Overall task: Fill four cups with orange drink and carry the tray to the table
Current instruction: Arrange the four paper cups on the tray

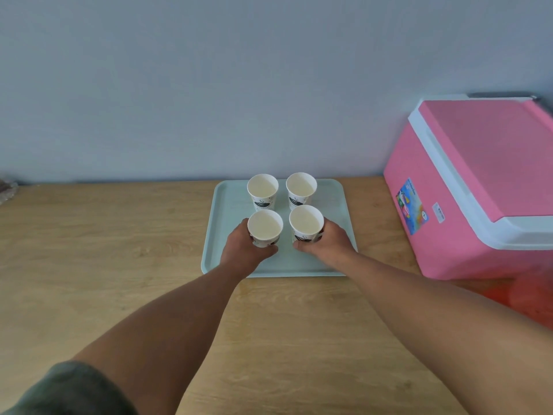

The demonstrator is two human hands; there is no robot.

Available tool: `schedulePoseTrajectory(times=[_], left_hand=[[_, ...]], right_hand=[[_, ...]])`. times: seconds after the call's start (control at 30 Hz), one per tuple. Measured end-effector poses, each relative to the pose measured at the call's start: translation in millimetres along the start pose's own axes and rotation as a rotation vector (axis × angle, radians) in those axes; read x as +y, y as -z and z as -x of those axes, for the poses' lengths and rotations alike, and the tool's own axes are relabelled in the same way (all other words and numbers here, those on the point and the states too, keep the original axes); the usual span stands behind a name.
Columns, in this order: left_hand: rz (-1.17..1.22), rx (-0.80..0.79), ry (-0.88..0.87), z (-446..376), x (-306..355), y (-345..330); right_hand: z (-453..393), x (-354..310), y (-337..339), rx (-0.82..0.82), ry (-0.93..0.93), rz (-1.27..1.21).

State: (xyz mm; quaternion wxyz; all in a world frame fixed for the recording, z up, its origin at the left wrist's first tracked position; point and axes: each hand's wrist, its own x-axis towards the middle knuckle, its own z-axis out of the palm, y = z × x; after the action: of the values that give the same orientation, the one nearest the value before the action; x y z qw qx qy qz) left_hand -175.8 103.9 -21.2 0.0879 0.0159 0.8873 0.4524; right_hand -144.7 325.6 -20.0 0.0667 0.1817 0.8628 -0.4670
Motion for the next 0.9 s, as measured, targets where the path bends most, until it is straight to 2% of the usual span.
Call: schedulePoseTrajectory(times=[0.2,0.5,0.9], left_hand=[[0.005,0.013,0.037,0,0,-2],[-0.163,0.052,0.071,12,-10,8],[-0.42,0.081,-0.029,65,-19,19]], right_hand=[[2,4,-1,-0.009,-0.002,0.019],[7,5,2,0.01,-0.014,0.12],[38,19,16,-0.026,0.028,0.306]])
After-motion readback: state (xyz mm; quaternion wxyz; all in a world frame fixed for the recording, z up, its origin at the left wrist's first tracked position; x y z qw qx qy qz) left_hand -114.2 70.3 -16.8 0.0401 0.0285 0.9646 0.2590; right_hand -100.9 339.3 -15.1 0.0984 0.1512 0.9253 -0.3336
